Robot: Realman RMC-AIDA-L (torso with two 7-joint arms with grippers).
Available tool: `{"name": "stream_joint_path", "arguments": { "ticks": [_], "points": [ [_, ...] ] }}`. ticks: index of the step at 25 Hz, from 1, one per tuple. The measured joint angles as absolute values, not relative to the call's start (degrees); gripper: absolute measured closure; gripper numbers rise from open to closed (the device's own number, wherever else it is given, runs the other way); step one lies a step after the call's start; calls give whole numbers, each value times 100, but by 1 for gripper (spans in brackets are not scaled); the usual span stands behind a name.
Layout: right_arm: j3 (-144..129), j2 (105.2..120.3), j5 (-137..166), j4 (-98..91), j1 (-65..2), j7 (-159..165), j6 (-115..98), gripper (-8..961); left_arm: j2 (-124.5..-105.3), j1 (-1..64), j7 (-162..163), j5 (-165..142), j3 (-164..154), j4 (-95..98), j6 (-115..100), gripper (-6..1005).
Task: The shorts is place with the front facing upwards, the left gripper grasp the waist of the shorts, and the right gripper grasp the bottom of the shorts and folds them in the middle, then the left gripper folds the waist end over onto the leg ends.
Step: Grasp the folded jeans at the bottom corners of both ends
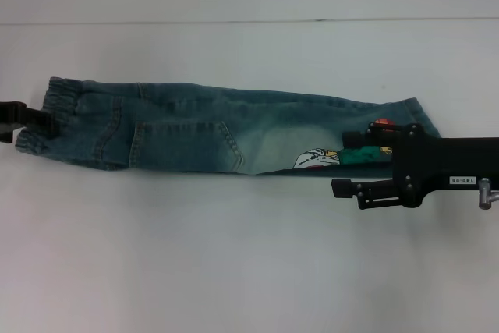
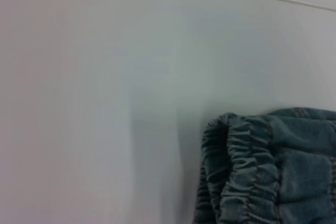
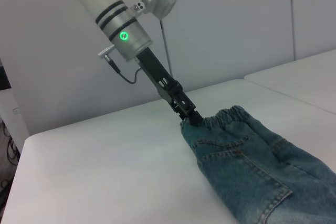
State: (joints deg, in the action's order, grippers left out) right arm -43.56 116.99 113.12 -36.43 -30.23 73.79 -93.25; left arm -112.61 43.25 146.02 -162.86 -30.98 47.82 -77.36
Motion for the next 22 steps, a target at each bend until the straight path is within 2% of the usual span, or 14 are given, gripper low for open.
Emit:
{"name": "stream_joint_path", "arguments": {
  "ticks": [16,22],
  "points": [
    [-4321,11766,11366,-3640,-3022,7367,-9179,60,-11294,4350,14496,-16281,-3244,4426,-7469,119],
    [-4343,11793,11365,-3633,-3023,7363,-9041,61,-11437,4331,14395,-16242,-3645,4503,-7489,261]
  ]
}}
